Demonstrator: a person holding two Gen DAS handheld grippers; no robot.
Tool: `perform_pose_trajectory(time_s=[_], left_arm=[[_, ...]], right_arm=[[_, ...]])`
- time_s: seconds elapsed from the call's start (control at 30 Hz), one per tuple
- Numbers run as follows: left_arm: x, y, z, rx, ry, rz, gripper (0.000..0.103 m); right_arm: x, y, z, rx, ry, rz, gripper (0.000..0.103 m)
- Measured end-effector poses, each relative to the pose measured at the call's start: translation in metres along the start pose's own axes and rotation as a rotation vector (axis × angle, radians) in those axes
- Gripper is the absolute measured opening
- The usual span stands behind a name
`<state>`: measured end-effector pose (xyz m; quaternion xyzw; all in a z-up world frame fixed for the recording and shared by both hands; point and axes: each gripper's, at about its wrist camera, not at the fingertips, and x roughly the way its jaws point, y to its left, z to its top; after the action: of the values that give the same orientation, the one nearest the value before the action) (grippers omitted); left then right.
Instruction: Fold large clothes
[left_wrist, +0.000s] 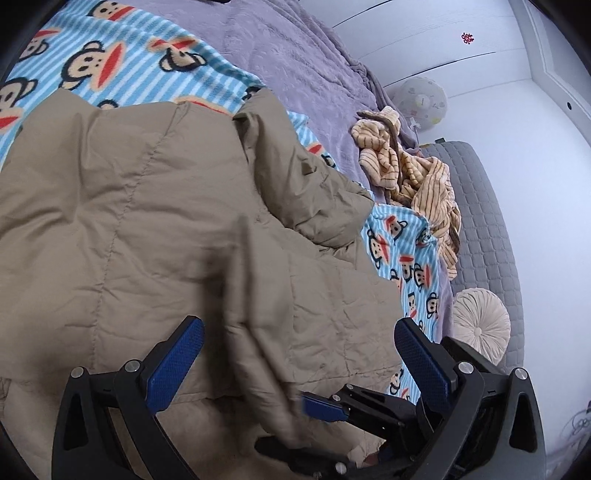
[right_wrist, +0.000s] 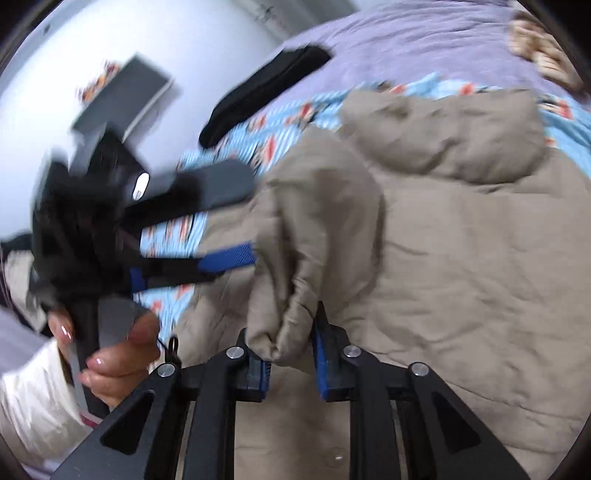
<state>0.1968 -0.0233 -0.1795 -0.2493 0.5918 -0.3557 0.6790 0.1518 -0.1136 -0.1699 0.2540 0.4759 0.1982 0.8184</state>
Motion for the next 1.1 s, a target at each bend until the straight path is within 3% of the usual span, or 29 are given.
perform_pose_trajectory(time_s=[0.03,0.07,0.13,0.2,0.27,0.33,0.37,0.47,0.57,0.67,0.83,0.9,1.03,1.1], left_arm=[[0.000,0.002,0.000,0.004,0.005,0.002,0.103],[0.001,0.003,-0.001,0.012,0.009,0.007,0.103],[0.007,0.005,0.000,0.032,0.017,0.035,0.103],[0.019,0.006,-0.001,0.055,0.032,0.109,0.102],[0.034,0.007,-0.003,0.071,0.067,0.177,0.081],[0.049,0.006,-0.004,0.084,0.117,0.213,0.021],[0.055,0.004,-0.003,0.076,0.138,0.210,0.015],[0.049,-0.020,0.004,0.109,0.078,0.224,0.011],[0.022,-0.047,0.018,0.149,-0.028,0.172,0.011],[0.006,-0.058,0.030,0.193,-0.077,0.210,0.011],[0.027,-0.025,0.019,0.194,0.022,0.346,0.011],[0.047,-0.006,0.007,0.196,0.063,0.391,0.011],[0.055,0.002,-0.003,0.214,0.021,0.410,0.013],[0.049,-0.007,-0.003,0.243,0.014,0.461,0.016]], right_arm=[[0.007,0.006,-0.005,-0.021,0.037,-0.006,0.048],[0.008,0.010,-0.010,-0.028,0.045,-0.007,0.053],[0.000,0.007,-0.025,-0.017,0.047,-0.010,0.055],[-0.015,-0.007,-0.040,0.017,0.055,-0.049,0.055],[-0.036,-0.028,-0.057,0.053,0.059,-0.123,0.055],[-0.058,-0.049,-0.072,0.081,0.060,-0.207,0.055],[-0.070,-0.060,-0.078,0.092,0.060,-0.249,0.055],[-0.095,-0.083,-0.093,0.116,0.055,-0.346,0.055],[-0.116,-0.100,-0.100,0.136,0.027,-0.423,0.055],[-0.124,-0.120,-0.097,0.143,-0.018,-0.482,0.050],[-0.130,-0.149,-0.069,0.132,-0.093,-0.651,0.047],[-0.133,-0.168,-0.067,0.158,-0.099,-0.648,0.042],[-0.119,-0.192,-0.075,0.171,-0.062,-0.613,0.040],[-0.119,-0.194,-0.076,0.182,-0.067,-0.611,0.040]])
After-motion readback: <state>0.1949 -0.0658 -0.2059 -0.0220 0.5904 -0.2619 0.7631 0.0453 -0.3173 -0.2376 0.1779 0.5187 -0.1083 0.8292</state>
